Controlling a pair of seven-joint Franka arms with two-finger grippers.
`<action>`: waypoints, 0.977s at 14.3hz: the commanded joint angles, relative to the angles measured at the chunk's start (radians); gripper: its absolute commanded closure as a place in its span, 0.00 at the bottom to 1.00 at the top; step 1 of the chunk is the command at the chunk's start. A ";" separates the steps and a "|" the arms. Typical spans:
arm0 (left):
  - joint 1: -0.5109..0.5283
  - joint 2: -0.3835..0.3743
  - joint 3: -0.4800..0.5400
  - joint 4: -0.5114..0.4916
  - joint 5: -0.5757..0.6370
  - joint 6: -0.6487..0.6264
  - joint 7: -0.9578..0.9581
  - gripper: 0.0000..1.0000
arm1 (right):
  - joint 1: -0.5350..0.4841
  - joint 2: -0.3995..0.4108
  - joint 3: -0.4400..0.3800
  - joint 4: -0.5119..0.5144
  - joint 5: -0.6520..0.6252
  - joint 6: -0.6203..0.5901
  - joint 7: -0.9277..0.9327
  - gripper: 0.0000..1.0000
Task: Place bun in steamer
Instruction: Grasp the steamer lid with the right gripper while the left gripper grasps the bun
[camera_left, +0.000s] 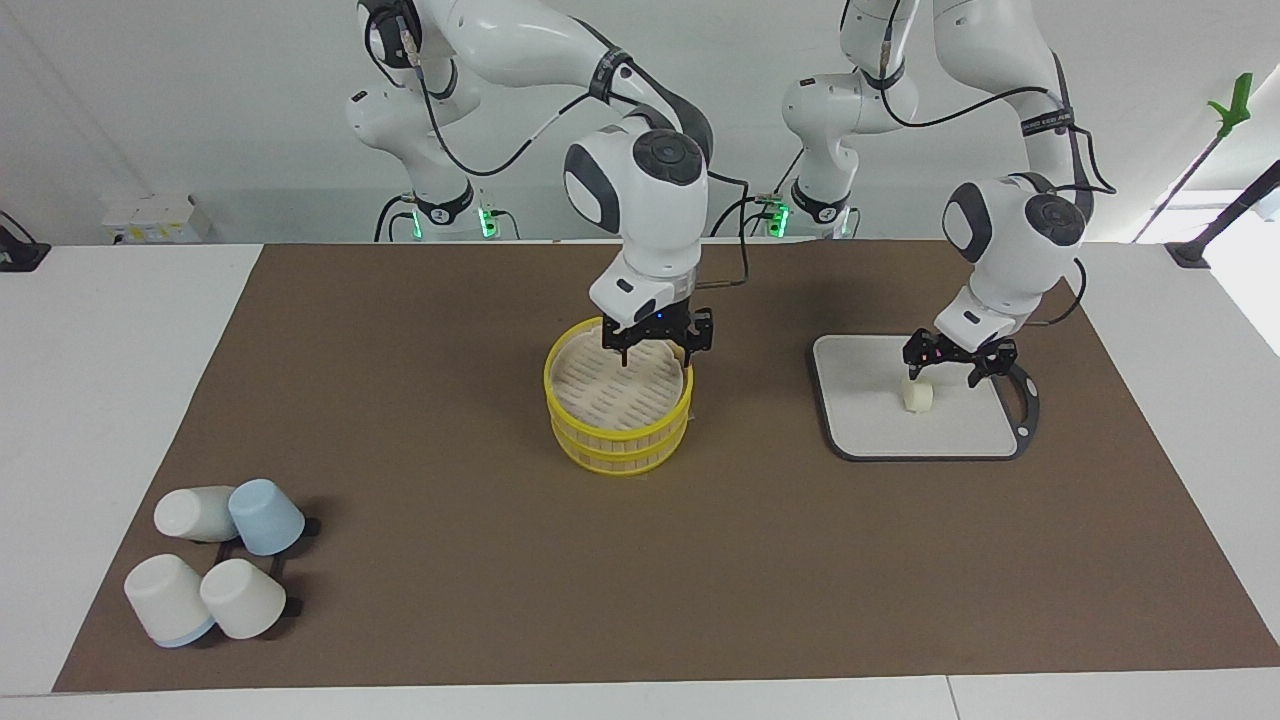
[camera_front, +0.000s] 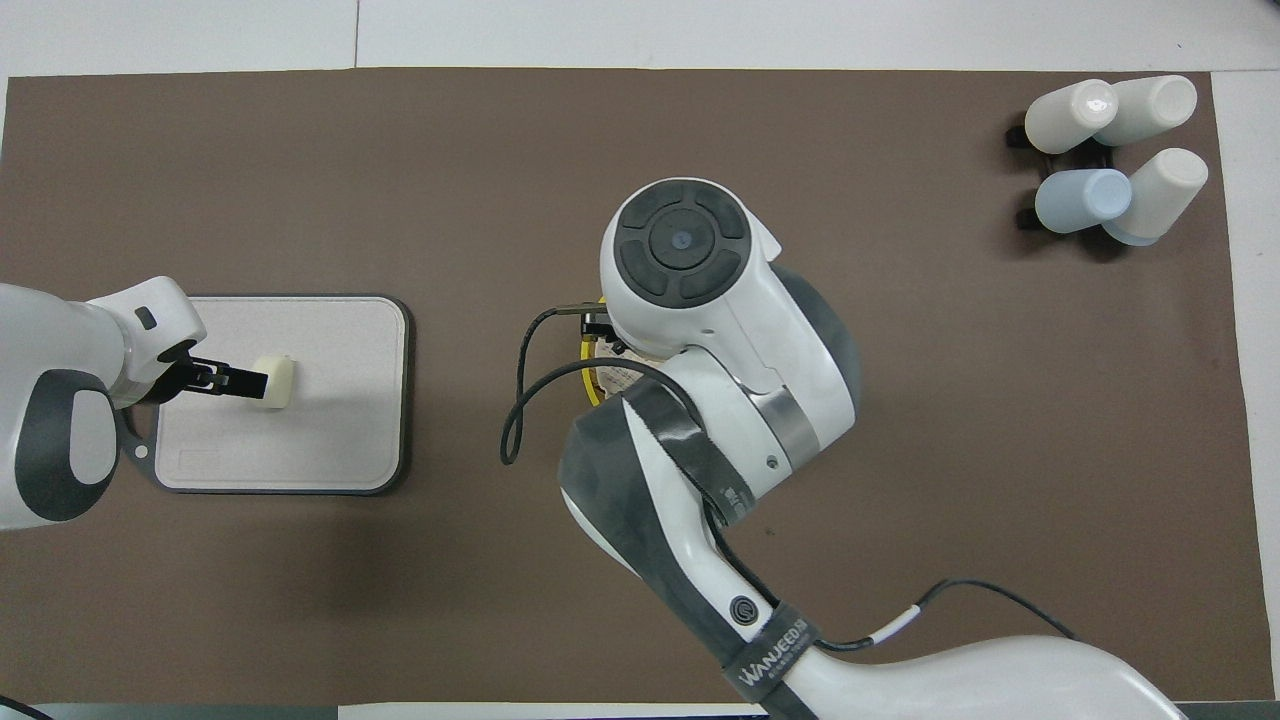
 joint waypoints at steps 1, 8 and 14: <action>-0.014 -0.009 -0.001 -0.026 0.009 0.037 0.009 0.00 | 0.013 0.040 -0.005 0.052 -0.001 -0.005 0.022 0.10; -0.034 0.019 -0.001 -0.055 0.006 0.091 0.006 0.01 | 0.044 0.070 -0.004 0.029 0.003 0.086 0.057 0.11; -0.036 0.062 -0.001 -0.056 0.004 0.121 0.004 0.07 | 0.039 0.062 -0.004 -0.027 0.003 0.107 0.056 0.20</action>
